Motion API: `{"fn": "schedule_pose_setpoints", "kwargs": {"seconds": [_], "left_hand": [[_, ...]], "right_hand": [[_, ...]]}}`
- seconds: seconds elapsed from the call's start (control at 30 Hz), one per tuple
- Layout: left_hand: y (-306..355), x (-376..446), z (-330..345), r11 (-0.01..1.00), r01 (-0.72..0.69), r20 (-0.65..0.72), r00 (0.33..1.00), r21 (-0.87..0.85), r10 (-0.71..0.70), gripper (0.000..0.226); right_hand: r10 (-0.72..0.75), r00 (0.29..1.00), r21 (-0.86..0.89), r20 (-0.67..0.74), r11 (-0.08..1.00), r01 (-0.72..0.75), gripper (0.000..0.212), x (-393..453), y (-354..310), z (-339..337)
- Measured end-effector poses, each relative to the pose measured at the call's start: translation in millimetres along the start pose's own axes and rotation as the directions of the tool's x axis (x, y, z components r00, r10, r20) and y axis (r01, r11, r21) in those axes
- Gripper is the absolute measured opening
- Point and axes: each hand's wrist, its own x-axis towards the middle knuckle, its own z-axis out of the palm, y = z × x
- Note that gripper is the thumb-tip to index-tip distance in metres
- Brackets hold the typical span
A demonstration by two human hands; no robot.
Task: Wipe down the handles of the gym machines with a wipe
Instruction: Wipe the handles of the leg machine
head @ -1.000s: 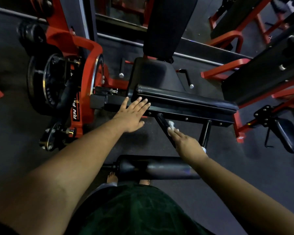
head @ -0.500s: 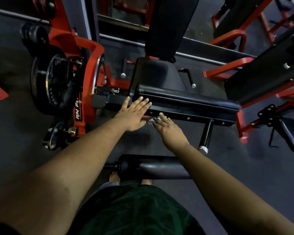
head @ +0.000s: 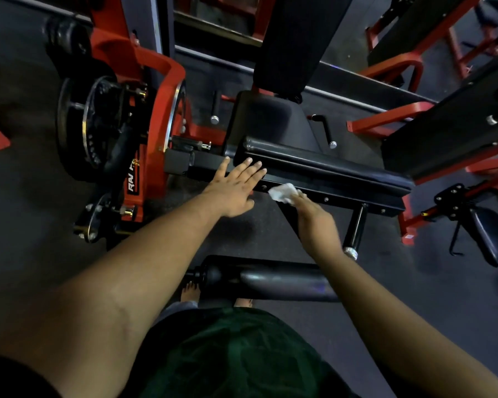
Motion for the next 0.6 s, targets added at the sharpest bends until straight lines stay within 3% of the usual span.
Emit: {"fn": "schedule_pose_setpoints", "kwargs": {"seconds": [0.07,0.2,0.27,0.37,0.43,0.6], "left_hand": [[0.8,0.0,-0.5,1.000,0.007,-0.002,1.000,-0.003,-0.007,0.084],[2.4,-1.6,-2.3,1.000,0.014,-0.007,1.000,-0.008,-0.014,0.083],[2.2,-2.1,-1.7,1.000,0.015,-0.014,1.000,-0.016,-0.015,0.083],[2.0,-2.3,-2.5,1.000,0.002,-0.014,1.000,-0.017,-0.002,0.083],[1.1,-2.3,-2.2,1.000,-0.002,-0.025,1.000,-0.019,0.002,0.083],[1.0,-2.7,-2.7,1.000,-0.008,-0.023,1.000,-0.018,0.008,0.084]], "right_hand": [[0.030,0.995,-0.116,0.095,0.993,-0.019,0.058,20.6,-20.9,20.1],[0.056,0.991,-0.256,0.120,0.966,-0.024,0.068,14.7,-32.7,33.1],[0.102,0.991,-0.232,0.089,0.969,-0.079,0.058,7.4,-25.8,28.0],[0.265,0.964,-0.110,0.028,0.959,-0.260,0.023,-1.7,-8.8,15.6],[0.262,0.965,-0.017,0.031,0.965,-0.261,0.022,-18.5,-0.6,7.4],[0.240,0.967,-0.076,0.090,0.969,-0.233,0.020,-74.4,22.6,-12.1]]}}
